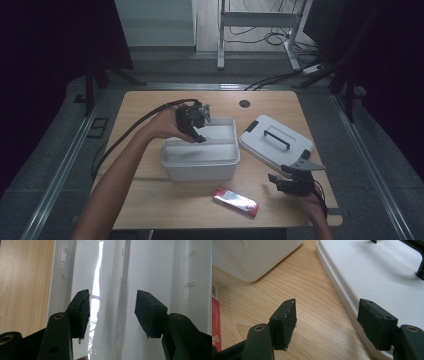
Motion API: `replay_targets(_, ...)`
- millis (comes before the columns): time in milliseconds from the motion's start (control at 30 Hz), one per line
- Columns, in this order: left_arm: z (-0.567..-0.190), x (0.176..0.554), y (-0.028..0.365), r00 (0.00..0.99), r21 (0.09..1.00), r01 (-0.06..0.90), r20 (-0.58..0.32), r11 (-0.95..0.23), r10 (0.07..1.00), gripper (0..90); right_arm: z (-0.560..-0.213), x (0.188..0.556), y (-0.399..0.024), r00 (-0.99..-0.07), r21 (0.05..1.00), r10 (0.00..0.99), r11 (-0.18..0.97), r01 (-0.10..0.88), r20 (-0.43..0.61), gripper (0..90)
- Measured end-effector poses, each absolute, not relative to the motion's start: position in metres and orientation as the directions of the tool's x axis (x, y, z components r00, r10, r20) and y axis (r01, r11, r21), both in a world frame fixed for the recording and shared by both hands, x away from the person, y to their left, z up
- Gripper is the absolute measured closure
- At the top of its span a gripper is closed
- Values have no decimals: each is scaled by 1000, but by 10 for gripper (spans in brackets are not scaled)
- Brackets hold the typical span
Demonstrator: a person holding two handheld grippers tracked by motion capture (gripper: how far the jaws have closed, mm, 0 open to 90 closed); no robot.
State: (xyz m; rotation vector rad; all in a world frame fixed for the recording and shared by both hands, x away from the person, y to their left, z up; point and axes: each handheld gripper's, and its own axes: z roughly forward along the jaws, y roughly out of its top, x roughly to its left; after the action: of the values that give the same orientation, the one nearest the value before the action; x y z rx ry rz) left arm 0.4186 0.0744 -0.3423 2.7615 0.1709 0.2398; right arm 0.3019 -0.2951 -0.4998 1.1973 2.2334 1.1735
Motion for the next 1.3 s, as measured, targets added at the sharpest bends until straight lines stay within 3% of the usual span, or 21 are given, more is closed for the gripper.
replay_targets(1300, -353, 423, 59, 988, 284, 65, 116, -957, 102, 561, -500, 302, -298, -581, 800, 810, 295, 522, 81, 313)
